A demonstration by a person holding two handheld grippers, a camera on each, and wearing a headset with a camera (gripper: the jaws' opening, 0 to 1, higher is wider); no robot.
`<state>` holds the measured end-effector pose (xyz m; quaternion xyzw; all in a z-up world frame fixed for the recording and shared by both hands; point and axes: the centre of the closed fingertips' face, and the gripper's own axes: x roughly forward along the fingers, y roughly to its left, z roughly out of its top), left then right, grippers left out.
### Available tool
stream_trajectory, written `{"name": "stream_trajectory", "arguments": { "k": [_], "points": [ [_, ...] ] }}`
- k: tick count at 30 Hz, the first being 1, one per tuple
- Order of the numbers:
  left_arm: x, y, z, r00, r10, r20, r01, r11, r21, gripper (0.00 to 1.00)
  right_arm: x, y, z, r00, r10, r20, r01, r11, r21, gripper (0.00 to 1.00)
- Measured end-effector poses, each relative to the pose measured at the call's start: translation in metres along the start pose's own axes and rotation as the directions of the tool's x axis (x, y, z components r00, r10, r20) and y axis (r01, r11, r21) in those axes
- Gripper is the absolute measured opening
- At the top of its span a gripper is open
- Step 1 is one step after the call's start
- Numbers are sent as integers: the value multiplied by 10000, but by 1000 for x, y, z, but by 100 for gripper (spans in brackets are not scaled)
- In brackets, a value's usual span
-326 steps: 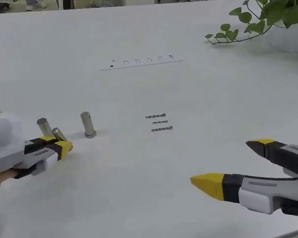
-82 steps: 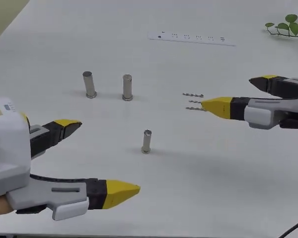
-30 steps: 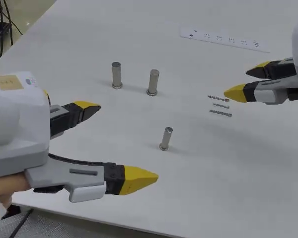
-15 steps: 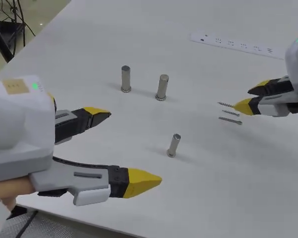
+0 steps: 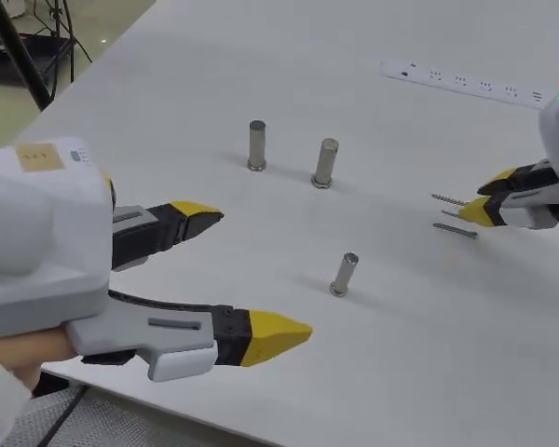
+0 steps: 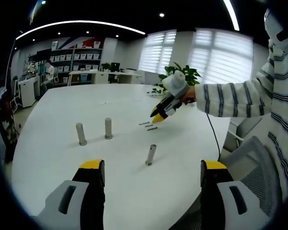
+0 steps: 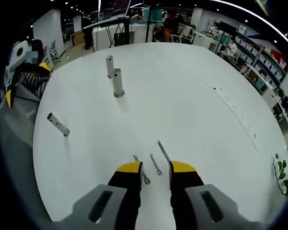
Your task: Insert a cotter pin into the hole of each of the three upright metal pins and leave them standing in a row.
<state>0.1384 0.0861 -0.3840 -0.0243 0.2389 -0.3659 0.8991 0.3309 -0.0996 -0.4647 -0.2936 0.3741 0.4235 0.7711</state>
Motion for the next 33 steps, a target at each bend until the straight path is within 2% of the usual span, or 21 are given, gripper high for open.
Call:
{"name": "stream_trajectory", "arguments": {
  "k": [9,12,19,26,33],
  "points": [
    [0,1,-1,9999,105,7,-105,9999,-115,77,17,-2,-14,9984,140,-548,-152,9997,-202,7],
    [0,2,-3,9999,109,-4,-109,9998,-171,77,23,-4,-18,9977,280,-612,-284,9996,-56,5],
    [0,3,-4,9999,121,-1,-121,9997,-226,76,26,-1,-22,9958,414,-820,-412,9991,42,0],
    [1,3,-5,10000,22,6,-22,9996,-287,73,27,-4,-20,9957,426,-826,-422,9991,59,0],
    [4,1,-5,9999,-122,17,122,9996,-273,72,25,-2,-20,9968,357,-722,-354,9994,52,0]
  ]
}}
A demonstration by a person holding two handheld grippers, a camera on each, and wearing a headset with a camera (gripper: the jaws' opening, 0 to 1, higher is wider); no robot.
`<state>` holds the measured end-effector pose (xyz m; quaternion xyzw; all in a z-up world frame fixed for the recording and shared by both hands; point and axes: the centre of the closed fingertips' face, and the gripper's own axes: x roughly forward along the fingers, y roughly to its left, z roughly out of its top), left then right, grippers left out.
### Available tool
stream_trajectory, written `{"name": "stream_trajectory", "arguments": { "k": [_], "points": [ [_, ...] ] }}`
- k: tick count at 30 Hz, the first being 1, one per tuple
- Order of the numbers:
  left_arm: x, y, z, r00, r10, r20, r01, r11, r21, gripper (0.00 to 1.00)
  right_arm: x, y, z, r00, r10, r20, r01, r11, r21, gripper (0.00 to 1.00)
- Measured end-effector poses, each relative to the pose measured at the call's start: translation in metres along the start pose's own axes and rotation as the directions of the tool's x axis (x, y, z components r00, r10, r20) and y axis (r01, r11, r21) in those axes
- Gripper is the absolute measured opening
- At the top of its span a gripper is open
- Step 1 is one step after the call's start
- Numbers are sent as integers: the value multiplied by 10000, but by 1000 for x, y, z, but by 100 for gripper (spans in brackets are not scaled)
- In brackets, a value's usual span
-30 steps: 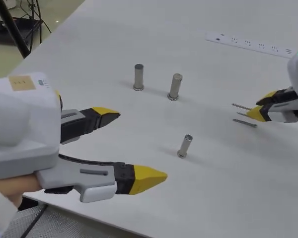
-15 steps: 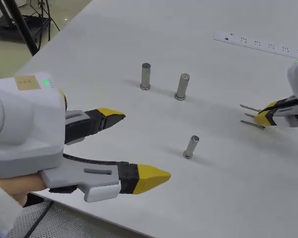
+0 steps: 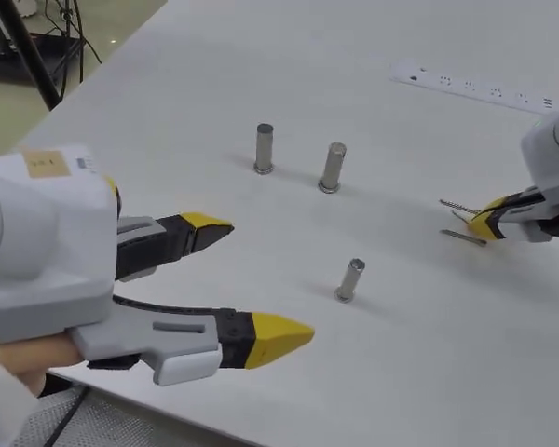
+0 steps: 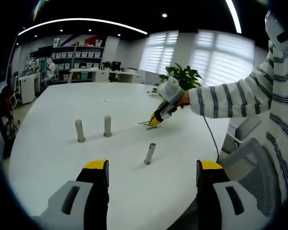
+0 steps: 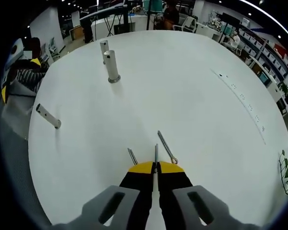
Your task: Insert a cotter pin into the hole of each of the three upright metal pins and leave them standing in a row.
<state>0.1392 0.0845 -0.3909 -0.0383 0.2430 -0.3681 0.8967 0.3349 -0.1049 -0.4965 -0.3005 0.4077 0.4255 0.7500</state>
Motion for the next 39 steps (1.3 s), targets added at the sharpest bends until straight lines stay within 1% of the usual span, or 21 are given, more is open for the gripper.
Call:
{"name": "stream_trajectory", "arguments": {
  "k": [4,5,6,7,10,12,15,17,21,24,26,30,33,35,36,37,39],
  "points": [
    [1,-1,2,9999,-76,119,77,10000,-23,71,1,0,0,10000,-85,-3,84,9988,-477,0],
    [1,-1,3,9999,-95,125,95,10000,-15,70,0,0,1,9999,-110,-44,106,9954,-951,0],
    [1,-1,3,9999,-111,122,111,9999,-10,70,0,0,1,9999,-140,-75,130,9930,-1175,0],
    [1,-1,3,9999,-124,118,124,9999,-12,70,0,2,1,9997,-212,-144,192,9921,-1243,0],
    [1,0,4,9997,-140,179,141,9999,-2,70,0,4,2,9985,-435,-332,394,9925,-1156,0],
    [1,0,5,9997,-171,192,171,9999,1,69,0,0,0,9977,-539,-407,480,9899,-1336,0],
    [2,-1,6,9995,-262,163,261,9996,76,68,-1,1,0,9968,-656,-463,574,9852,-1614,0],
    [2,-1,6,9995,-301,138,299,9995,106,68,-4,0,4,9960,-814,-370,735,9811,-1789,0],
    [2,-1,10,9992,-343,227,339,9993,142,67,-13,1,13,9954,-953,-35,932,9805,-1731,0],
    [3,-1,12,9991,-381,210,377,9991,187,67,-19,3,15,9941,-1087,5,1065,9725,-2072,0],
    [3,-1,13,9991,-398,150,393,9988,293,67,-23,4,13,9923,-1237,-97,1177,9635,-2404,0],
    [4,-2,19,9984,-483,282,474,9984,319,67,-33,8,15,9900,-1411,8,1356,9493,-2838,0],
    [6,-3,22,9977,-587,328,576,9978,337,66,-40,11,19,9883,-1518,176,1500,9417,-3011,0],
    [7,-4,24,9974,-637,332,625,9974,370,65,-46,13,23,9862,-1625,319,1641,9331,-3200,0],
    [7,-4,24,9973,-656,327,644,9972,371,65,-49,14,26,9841,-1711,479,1773,9304,-3209,0],
    [8,-4,24,9972,-683,314,672,9971,361,65,-54,14,30,9802,-1867,660,1980,9221,-3323,0],
    [10,-4,25,9974,-675,262,665,9971,367,65,-60,15,35,9750,-2027,910,2218,9103,-3495,0]
  ]
}}
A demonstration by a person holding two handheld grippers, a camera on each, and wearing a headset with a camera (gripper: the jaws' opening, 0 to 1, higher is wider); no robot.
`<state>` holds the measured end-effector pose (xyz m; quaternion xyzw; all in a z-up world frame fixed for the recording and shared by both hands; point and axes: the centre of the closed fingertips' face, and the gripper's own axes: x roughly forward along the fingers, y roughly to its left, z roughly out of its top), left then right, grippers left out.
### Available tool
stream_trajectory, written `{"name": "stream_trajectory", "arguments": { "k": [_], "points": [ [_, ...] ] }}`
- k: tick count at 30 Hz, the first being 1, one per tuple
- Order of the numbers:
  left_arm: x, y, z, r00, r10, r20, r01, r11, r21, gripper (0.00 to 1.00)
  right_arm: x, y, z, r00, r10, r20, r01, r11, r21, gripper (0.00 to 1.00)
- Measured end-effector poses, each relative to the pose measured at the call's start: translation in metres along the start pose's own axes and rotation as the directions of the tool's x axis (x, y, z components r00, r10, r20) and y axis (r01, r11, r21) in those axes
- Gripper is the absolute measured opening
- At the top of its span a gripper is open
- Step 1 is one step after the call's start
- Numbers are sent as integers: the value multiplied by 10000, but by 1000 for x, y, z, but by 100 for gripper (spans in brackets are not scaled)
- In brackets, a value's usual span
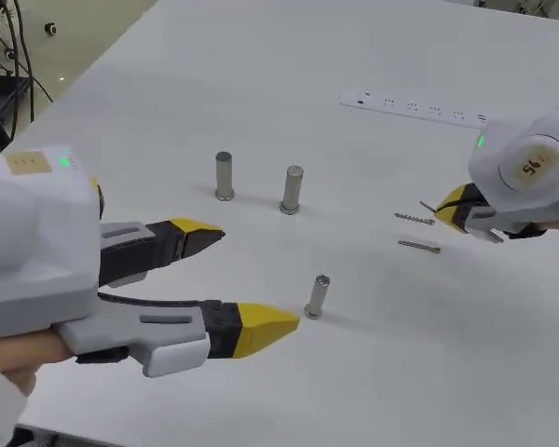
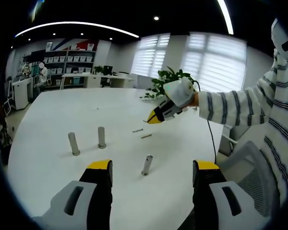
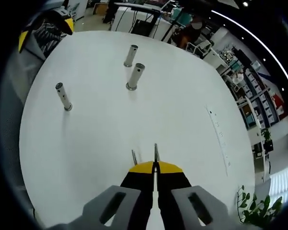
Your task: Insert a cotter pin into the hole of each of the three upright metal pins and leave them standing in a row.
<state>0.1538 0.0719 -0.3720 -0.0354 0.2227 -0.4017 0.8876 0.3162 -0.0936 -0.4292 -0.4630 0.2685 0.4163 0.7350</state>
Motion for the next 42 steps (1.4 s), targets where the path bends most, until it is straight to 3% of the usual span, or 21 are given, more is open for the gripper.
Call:
{"name": "stream_trajectory", "arguments": {
  "k": [9,18,23,34,38,42],
  "points": [
    [8,-4,4,9996,-283,41,284,9995,-103,63,-28,0,30,9937,-800,778,842,9951,-519,0],
    [19,-5,13,9985,-532,162,535,9983,-231,59,-59,12,52,9783,-1385,1539,1536,9839,-910,0],
    [28,-9,25,9951,-823,551,842,9959,-331,55,-74,20,61,9704,-1556,1847,1747,9803,-921,0],
    [52,-18,49,9843,-1358,1126,1445,9867,-739,41,-82,42,70,9609,-1734,2160,1996,9742,-1058,0],
    [60,-23,52,9796,-1605,1213,1742,9782,-1129,30,-85,51,76,9581,-1700,2305,2004,9729,-1155,0],
    [66,-27,55,9763,-1778,1237,1942,9714,-1363,26,-89,57,80,9558,-1726,2380,2092,9681,-1381,0]
  ]
}}
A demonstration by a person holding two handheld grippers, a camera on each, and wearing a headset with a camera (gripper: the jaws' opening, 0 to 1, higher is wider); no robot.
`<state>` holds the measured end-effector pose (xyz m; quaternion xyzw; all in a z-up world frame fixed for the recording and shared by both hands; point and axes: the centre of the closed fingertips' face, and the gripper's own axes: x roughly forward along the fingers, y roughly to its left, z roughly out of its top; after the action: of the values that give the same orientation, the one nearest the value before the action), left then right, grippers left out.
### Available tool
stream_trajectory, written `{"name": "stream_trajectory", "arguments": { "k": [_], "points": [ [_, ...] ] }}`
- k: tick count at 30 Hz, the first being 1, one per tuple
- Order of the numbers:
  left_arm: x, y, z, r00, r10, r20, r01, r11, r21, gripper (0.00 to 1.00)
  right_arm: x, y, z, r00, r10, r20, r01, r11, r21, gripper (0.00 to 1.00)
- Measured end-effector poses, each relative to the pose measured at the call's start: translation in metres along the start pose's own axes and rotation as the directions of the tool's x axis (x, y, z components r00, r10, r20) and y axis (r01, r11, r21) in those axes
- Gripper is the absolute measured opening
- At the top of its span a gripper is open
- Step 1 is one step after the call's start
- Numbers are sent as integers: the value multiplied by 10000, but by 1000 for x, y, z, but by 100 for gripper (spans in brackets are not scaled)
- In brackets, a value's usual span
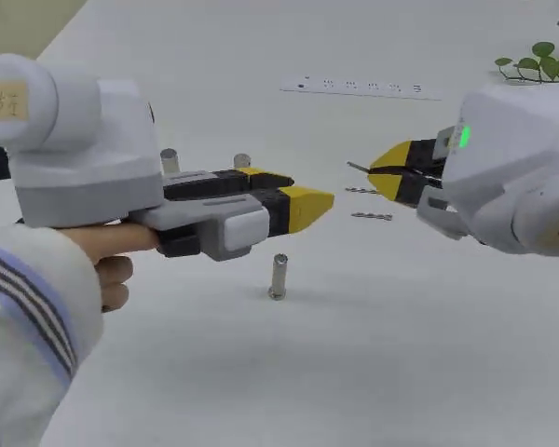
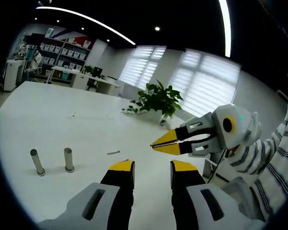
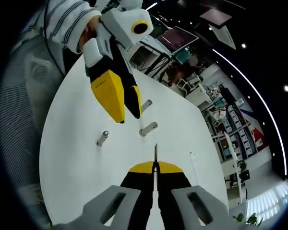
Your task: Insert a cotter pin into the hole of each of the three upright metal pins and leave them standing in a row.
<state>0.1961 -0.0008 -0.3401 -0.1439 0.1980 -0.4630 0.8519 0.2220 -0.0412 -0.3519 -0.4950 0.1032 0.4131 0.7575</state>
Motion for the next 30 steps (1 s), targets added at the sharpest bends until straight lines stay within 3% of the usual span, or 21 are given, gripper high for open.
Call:
{"name": "stream_trajectory", "arguments": {
  "k": [7,18,30],
  "points": [
    [8,-8,-1,9994,-352,1,352,9986,-389,15,-5,10,9,9996,24,293,-28,9999,139,0],
    [20,-18,-4,9967,-808,-5,804,9917,-1004,9,-13,19,16,9993,-268,269,281,9984,-499,0],
    [22,-18,-6,9963,-850,-74,832,9865,-1414,0,-17,25,23,9989,-379,270,396,9972,-641,0]
  ]
}}
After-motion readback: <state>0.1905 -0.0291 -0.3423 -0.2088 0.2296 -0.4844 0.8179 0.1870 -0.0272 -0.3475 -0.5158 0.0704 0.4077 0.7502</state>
